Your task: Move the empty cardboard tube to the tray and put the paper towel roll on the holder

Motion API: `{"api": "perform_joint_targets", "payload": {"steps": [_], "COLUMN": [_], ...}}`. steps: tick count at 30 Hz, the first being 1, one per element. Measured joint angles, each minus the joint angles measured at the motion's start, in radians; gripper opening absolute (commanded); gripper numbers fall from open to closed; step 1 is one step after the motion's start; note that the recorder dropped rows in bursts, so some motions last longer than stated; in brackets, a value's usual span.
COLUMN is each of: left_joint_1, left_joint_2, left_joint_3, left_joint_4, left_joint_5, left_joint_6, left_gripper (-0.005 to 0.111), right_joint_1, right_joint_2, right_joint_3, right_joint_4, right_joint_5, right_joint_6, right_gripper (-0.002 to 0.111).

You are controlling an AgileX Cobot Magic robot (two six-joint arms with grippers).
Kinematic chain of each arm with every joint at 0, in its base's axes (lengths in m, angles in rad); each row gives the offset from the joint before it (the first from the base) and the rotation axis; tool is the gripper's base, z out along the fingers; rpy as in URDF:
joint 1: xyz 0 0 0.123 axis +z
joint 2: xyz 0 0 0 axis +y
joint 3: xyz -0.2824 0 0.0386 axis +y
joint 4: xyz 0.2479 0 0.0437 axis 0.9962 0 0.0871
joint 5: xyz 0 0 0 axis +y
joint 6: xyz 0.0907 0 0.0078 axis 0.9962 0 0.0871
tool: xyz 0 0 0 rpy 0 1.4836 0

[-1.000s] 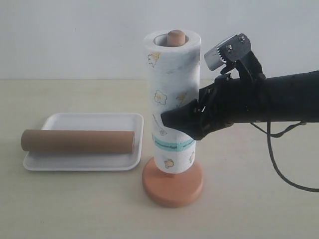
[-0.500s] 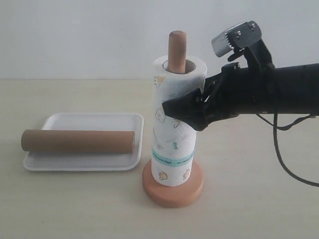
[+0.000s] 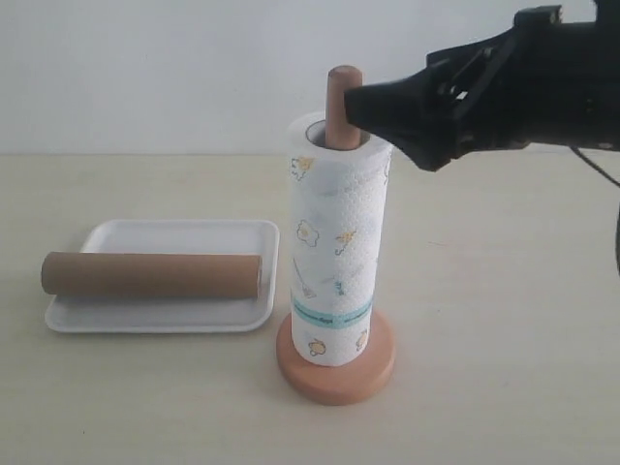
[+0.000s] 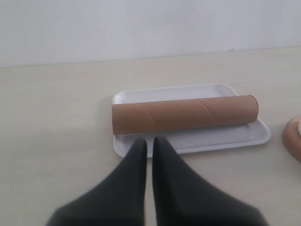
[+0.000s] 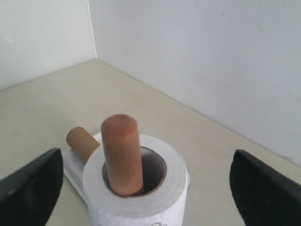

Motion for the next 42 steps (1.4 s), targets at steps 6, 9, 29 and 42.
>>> {"api": "perform_joint_targets", "payload": {"steps": [6,9,29,42], "left_joint_1": [0.000,0.000,0.000,0.000], "left_joint_2": [0.000,0.000,0.000,0.000], "left_joint_3": [0.000,0.000,0.000,0.000], "left_joint_4": [0.000,0.000,0.000,0.000], "left_joint_5": [0.000,0.000,0.000,0.000], "left_joint_6": [0.000,0.000,0.000,0.000], "left_gripper": [0.004,0.004,0.004,0.004], "right_joint_1": [0.000,0.000,0.000,0.000], "right_joint_2": [-0.096,-0.139,-0.473,-0.493], "right_joint_3": [0.000,0.000,0.000,0.000], "right_joint_4": [-0.107,-0.179,-0.684,-0.704], "right_joint_5": [-0.011,-0.027,0.206,0.193], "right_joint_6": [0.158,0.285,0.977,0.968], "right_gripper": [0.083,0.057,0.000,0.000]}}
